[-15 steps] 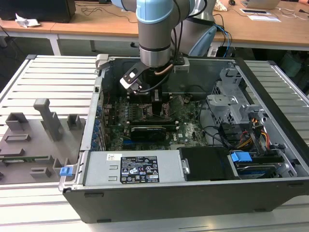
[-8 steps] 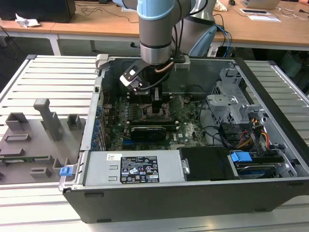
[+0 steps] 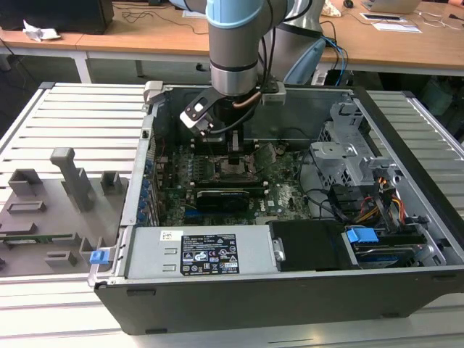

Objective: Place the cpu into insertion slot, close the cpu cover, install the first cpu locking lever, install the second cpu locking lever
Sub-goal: 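Place the cpu into insertion slot, then close the cpu cover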

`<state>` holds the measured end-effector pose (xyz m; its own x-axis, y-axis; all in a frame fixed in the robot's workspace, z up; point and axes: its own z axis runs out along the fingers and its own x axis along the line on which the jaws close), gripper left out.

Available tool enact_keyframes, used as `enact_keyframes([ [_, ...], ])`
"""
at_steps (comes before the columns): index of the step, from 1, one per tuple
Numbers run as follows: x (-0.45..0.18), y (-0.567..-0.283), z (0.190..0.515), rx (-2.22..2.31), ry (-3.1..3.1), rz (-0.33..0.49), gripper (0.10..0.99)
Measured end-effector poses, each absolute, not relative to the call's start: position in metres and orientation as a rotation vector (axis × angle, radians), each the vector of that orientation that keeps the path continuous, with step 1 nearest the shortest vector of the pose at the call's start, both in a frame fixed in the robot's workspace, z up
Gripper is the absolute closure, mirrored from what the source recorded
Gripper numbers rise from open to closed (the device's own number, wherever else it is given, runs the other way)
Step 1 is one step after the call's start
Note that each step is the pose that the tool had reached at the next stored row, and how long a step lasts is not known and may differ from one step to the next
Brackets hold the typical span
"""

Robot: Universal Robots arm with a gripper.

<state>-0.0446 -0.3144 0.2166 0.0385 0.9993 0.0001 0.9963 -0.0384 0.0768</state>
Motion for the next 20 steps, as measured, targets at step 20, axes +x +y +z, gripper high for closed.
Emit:
enact_keyframes([
  [20,-0.045,-0.314,0.230,2.223,2.139,0.083,0.980],
])
